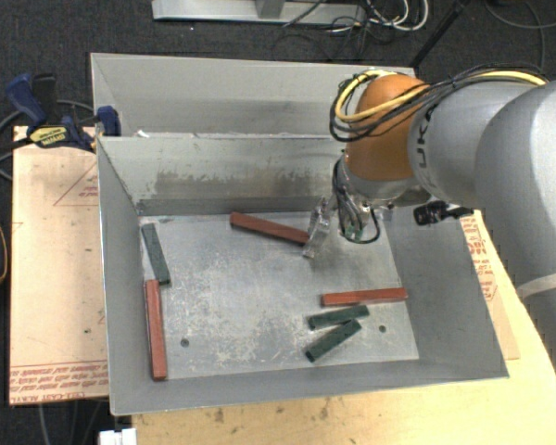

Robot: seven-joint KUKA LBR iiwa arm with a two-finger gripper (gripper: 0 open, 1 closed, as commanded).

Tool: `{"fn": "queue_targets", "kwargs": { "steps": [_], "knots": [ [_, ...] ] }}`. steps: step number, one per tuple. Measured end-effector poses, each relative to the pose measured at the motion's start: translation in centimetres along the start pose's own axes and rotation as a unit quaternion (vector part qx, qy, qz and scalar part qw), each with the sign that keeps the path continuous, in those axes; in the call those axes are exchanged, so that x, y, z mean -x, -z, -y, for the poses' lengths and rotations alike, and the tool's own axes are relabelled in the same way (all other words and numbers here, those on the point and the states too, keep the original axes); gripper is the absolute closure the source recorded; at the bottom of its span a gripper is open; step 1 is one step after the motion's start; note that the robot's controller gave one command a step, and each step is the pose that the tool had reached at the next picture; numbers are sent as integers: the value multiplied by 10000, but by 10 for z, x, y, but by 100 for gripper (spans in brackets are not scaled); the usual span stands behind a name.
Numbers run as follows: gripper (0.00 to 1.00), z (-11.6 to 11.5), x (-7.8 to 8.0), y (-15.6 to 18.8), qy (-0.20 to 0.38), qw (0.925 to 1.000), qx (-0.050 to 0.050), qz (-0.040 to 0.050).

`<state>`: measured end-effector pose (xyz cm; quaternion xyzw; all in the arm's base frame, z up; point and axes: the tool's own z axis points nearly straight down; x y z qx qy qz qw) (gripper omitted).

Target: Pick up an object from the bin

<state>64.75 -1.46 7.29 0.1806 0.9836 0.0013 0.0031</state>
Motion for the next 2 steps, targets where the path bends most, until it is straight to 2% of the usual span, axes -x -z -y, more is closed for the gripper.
{"fn": "queue_targets", "kwargs": {
  "steps": [1,2],
  "knots": [
    [0,0,-1,-2,0,10000,-4,-8],
    [0,-59,-52,-1,993,9951,0,-12]
  ]
}}
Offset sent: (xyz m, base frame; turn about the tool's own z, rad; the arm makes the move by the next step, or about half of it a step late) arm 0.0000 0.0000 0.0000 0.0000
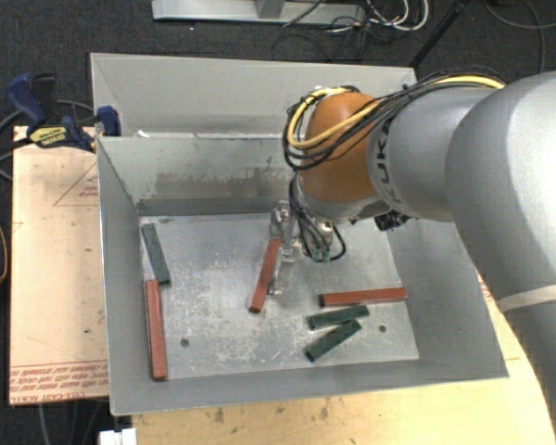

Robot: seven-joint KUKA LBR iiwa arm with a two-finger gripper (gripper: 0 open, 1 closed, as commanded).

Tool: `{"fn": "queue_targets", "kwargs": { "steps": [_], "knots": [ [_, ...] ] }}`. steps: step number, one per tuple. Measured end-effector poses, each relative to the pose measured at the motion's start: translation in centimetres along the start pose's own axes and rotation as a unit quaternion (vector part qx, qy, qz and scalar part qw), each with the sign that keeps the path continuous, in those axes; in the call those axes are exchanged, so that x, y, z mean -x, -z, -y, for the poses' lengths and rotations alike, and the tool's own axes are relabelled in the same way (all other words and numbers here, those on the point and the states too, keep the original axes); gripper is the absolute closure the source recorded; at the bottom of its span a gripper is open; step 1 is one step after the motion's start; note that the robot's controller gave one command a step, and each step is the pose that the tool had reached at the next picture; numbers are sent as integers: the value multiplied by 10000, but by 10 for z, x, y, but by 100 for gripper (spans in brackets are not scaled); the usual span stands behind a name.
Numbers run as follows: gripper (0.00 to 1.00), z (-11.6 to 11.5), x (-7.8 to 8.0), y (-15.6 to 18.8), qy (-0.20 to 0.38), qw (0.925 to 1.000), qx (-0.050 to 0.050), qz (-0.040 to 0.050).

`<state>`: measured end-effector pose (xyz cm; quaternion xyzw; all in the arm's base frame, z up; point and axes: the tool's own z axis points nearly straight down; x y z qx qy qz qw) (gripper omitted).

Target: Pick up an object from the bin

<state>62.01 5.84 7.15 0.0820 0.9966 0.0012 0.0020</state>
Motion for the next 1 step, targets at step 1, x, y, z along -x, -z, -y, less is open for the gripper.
{"fn": "queue_targets", "kwargs": {
  "steps": [1],
  "knots": [
    [100,2,2,2,-17,10000,-3,16]
  ]
}}
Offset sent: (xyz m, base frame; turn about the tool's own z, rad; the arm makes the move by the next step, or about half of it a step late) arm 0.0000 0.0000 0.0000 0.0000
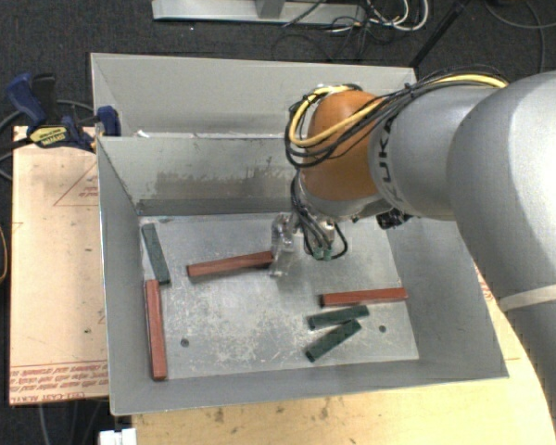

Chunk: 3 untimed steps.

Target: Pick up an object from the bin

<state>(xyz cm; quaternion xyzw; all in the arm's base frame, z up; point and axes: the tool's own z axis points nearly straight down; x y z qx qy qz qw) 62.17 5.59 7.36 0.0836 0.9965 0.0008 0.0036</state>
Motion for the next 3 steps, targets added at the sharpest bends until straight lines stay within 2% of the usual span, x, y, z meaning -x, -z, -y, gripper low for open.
{"fn": "queue_targets", "kwargs": {
  "steps": [1,2,3],
  "knots": [
    [0,0,-1,-2,0,10000,1,-16],
    [0,-54,-48,-2,2154,9765,11,-19],
    [0,-120,-137,16,1641,9864,21,-54]
  ]
}}
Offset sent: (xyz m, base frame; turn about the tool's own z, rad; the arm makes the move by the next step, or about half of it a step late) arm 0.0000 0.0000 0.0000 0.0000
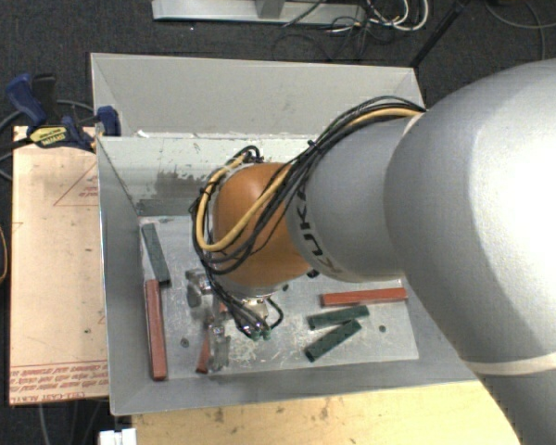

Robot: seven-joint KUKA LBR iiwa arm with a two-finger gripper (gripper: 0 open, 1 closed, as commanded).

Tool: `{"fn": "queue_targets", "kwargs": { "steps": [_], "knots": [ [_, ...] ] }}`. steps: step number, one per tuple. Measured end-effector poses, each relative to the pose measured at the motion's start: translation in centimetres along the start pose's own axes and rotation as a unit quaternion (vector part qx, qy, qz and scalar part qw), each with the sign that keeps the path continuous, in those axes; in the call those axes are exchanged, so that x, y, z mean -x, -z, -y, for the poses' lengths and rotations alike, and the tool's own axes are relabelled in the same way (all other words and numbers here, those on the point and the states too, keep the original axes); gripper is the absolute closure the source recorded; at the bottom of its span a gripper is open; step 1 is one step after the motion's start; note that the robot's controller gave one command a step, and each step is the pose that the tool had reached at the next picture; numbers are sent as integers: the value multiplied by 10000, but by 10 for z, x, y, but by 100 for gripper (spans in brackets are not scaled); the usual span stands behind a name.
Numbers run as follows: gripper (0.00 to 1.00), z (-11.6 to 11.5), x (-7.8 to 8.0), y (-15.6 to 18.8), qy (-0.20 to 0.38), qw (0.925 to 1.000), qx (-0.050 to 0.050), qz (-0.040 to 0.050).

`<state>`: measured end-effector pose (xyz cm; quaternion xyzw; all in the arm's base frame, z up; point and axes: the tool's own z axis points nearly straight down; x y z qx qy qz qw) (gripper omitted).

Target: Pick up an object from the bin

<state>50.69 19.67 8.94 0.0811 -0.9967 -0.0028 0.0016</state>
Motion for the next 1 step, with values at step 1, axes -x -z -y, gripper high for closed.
{"fn": "queue_targets", "kwargs": {
  "steps": [1],
  "knots": [
    [0,46,-30,-17,-243,9997,-11,99]
  ]
}}
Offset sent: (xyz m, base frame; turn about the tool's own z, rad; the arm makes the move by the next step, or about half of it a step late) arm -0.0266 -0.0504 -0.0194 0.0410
